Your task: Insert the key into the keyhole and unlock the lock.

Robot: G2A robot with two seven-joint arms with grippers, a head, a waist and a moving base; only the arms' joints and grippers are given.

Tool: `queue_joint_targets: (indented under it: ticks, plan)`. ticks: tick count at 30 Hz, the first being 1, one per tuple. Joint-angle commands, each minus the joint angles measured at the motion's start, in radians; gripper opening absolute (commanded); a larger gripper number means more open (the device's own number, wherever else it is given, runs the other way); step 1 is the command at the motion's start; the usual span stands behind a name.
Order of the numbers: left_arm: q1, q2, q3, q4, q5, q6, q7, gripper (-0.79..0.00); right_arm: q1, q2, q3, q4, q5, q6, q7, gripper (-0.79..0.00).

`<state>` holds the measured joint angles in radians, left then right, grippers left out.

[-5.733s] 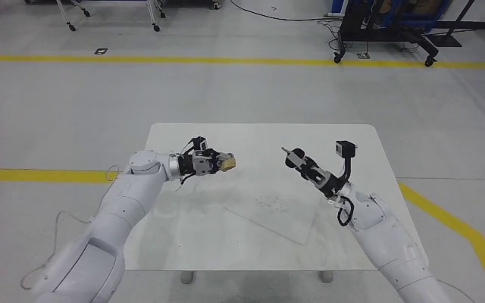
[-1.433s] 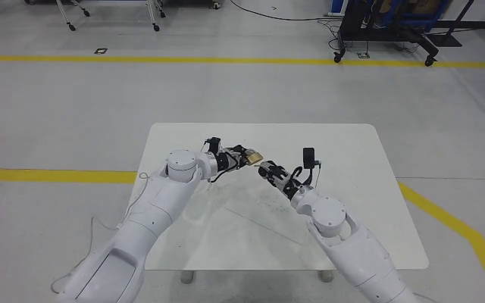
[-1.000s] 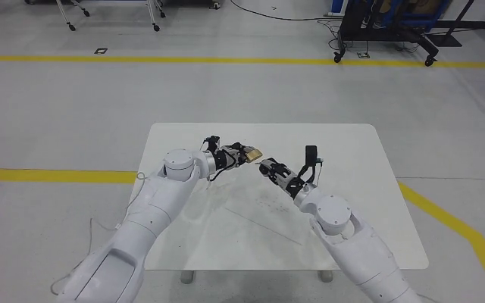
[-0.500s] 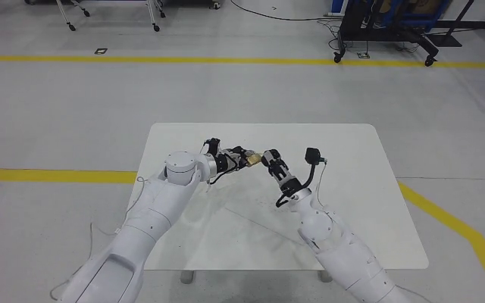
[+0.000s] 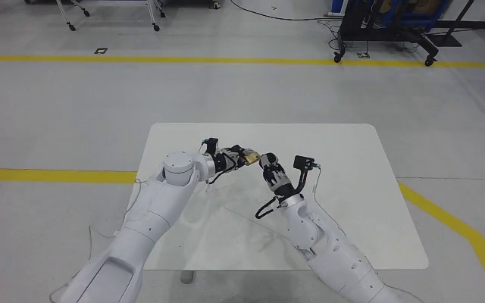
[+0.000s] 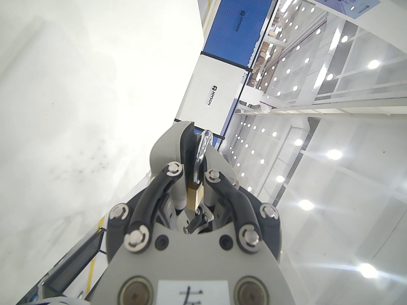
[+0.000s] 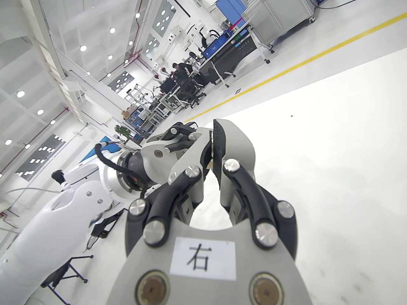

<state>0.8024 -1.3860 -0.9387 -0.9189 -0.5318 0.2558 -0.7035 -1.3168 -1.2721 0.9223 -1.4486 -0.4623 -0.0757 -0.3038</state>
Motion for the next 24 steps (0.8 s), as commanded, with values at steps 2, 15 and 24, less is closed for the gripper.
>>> queue_joint_targets:
  ticks: [2, 15, 24]
  plan:
    - [0.003, 0.001, -0.006, -0.004, 0.000, 0.002, 0.002, -0.785, -0.003, -0.004, 0.003, 0.001, -0.019, 0.004, -0.010, -0.785]
    - [0.012, 0.001, -0.020, -0.015, 0.006, 0.015, 0.007, -0.785, -0.029, -0.004, 0.019, 0.000, -0.191, 0.022, 0.022, -0.785]
    - [0.014, 0.001, -0.031, -0.019, 0.013, 0.011, 0.006, -0.785, -0.049, -0.003, 0.047, -0.025, -0.182, -0.013, 0.113, -0.785]
